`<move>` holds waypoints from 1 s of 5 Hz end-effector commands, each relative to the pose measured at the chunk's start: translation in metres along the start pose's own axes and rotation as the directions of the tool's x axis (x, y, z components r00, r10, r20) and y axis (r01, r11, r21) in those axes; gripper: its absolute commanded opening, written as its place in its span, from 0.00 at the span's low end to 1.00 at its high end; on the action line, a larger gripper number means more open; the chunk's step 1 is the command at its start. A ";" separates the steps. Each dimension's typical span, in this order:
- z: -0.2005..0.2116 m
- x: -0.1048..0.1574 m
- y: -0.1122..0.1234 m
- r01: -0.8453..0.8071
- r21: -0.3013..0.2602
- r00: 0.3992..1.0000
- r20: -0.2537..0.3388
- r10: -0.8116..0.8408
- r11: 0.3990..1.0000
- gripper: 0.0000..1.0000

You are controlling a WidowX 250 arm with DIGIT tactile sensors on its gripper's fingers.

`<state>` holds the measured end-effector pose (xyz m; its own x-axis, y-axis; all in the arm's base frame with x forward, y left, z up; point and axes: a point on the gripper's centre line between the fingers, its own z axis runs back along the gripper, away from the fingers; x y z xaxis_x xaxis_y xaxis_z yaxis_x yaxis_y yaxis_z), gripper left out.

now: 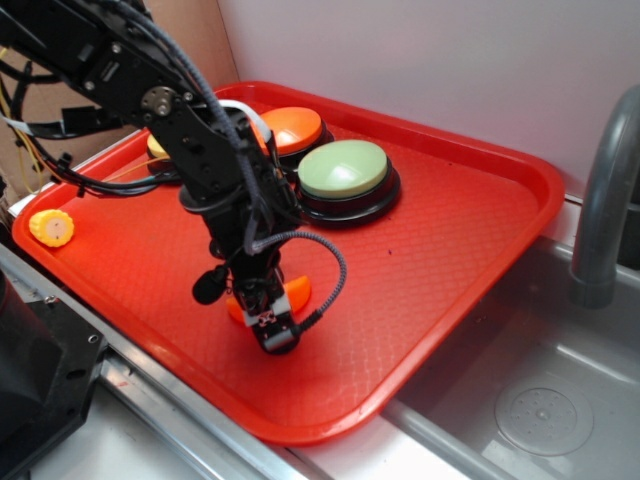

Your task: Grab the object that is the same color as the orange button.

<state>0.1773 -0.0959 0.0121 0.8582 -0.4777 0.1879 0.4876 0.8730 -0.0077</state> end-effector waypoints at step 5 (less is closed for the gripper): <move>0.051 0.020 0.026 -0.235 0.014 0.972 0.006 0.235 0.972 0.00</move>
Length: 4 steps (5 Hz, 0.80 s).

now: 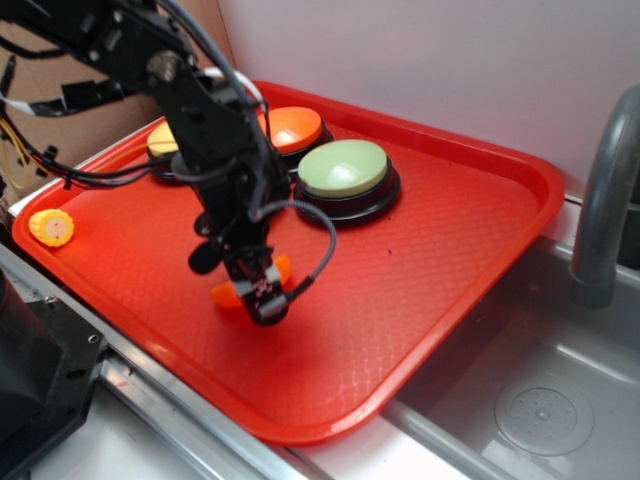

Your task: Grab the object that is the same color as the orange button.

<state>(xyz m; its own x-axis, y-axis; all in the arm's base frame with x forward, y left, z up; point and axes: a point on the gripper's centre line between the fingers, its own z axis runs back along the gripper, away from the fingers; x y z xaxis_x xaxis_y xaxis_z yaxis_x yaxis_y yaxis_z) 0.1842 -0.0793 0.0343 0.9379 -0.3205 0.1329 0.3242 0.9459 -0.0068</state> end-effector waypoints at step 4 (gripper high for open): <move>0.130 0.000 0.064 -0.483 0.013 0.876 0.019 0.482 0.876 0.00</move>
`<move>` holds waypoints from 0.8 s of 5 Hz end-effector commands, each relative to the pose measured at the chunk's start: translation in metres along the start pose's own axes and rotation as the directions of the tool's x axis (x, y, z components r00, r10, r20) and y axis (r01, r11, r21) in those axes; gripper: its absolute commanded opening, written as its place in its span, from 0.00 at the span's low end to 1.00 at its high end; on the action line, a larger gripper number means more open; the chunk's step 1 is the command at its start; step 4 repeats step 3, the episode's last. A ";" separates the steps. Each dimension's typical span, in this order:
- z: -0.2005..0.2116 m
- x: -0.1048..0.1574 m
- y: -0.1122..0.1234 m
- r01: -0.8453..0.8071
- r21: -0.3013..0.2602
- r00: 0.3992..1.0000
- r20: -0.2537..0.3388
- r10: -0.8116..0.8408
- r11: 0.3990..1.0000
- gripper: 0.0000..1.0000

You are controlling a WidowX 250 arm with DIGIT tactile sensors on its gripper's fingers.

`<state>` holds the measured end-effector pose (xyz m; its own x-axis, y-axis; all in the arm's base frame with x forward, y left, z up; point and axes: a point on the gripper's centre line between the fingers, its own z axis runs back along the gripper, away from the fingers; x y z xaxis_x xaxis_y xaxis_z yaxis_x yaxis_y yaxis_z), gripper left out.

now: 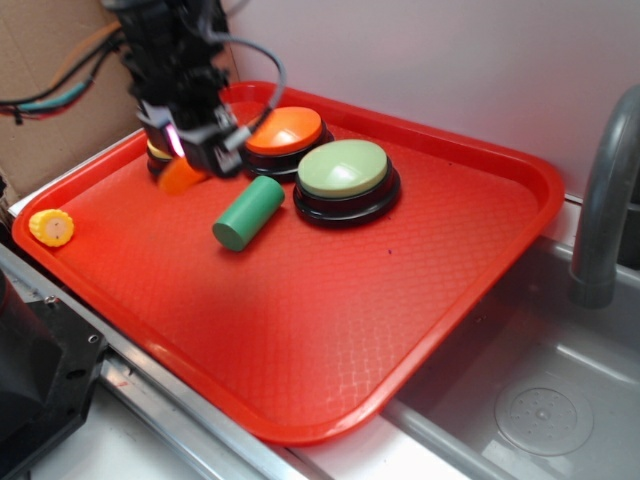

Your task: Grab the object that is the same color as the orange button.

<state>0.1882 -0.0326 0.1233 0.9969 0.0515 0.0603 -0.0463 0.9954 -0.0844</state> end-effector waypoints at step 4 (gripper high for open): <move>0.062 0.009 0.054 -0.178 0.066 0.984 0.023 0.177 0.982 0.00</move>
